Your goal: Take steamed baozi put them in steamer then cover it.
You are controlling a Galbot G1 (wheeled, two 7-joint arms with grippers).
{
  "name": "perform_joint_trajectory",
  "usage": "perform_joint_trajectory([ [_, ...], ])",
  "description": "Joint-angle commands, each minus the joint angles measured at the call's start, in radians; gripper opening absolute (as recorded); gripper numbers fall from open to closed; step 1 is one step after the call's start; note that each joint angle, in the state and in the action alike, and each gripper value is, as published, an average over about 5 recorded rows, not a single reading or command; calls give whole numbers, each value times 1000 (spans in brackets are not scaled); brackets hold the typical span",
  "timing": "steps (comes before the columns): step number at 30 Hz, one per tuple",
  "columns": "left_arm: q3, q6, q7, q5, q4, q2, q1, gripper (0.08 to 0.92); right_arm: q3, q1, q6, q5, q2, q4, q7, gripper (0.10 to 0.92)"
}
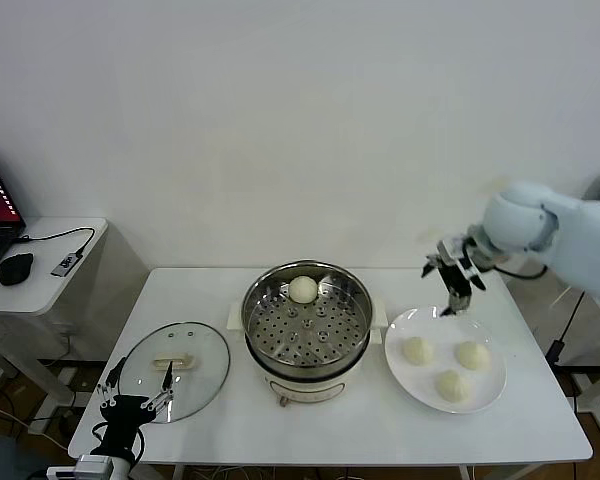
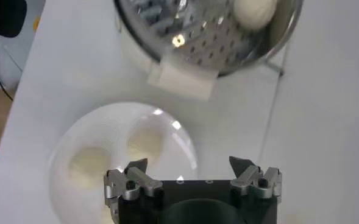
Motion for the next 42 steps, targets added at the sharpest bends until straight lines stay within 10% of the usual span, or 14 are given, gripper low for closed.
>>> perform_joint_trajectory([
  [1,-1,4,1,9,14,-6,-8,823,223,-344,-15,-135,-61,-70,14,823],
  [28,-21,-2,0,21,20,-20,7,823,343,-530,12,-229,226,-309,84,818],
  [42,-19,-2,0,23,25,-22,1,823,354,-543,-4,-245,227,-315,88,684],
])
